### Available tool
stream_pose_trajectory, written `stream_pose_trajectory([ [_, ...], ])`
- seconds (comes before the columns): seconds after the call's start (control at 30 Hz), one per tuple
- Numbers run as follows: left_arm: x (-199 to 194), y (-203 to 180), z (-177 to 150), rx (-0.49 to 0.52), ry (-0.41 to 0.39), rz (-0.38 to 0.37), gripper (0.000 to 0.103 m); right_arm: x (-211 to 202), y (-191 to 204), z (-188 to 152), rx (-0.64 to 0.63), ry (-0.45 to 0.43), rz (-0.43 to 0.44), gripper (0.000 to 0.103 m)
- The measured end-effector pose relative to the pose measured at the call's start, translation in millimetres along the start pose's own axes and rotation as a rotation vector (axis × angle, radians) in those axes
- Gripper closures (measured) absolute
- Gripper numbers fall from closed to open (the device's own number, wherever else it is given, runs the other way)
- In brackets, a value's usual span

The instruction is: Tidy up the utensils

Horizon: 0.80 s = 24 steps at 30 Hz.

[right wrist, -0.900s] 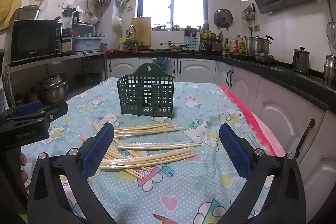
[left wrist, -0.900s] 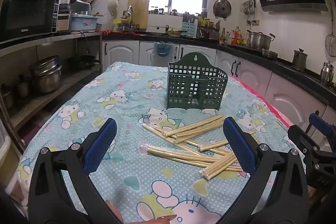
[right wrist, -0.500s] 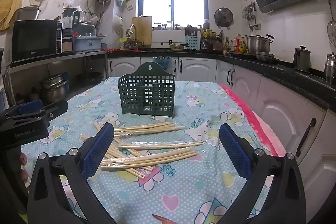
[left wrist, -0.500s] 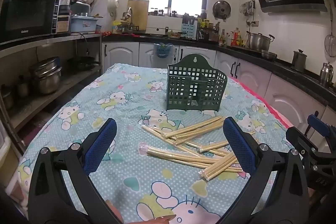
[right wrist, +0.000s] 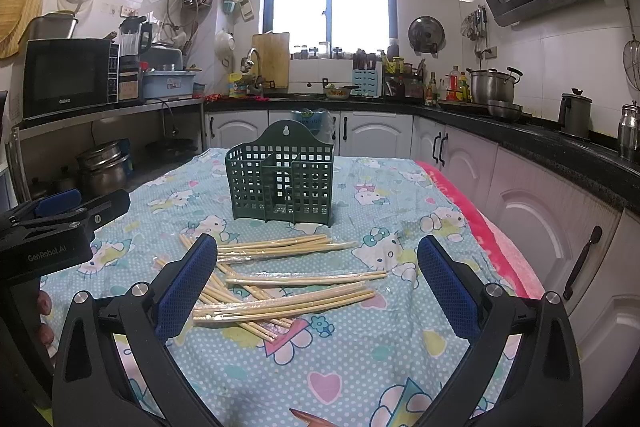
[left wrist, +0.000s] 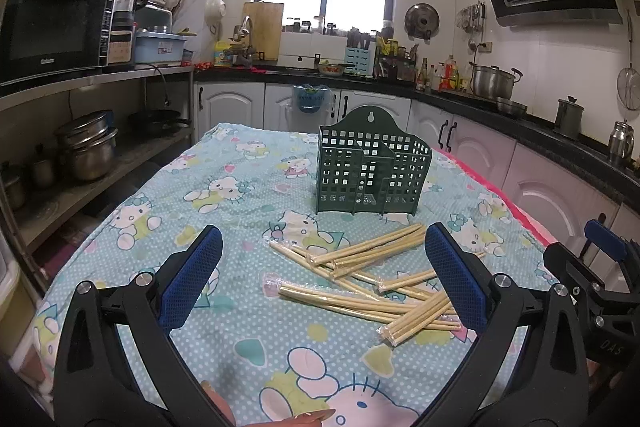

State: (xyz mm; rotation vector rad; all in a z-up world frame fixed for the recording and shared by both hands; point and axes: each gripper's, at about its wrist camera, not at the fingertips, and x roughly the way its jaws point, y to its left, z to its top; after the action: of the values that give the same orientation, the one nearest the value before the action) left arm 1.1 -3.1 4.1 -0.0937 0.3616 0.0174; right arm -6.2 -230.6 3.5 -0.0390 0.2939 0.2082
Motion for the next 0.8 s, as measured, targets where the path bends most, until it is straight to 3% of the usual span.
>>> stream_pose_trajectory([
  [0.8, -1.0, 0.2, -0.5, -0.002, -0.006, -0.001, 0.009, 0.1, 0.8, 0.7, -0.002, -0.002, 0.001, 0.006],
])
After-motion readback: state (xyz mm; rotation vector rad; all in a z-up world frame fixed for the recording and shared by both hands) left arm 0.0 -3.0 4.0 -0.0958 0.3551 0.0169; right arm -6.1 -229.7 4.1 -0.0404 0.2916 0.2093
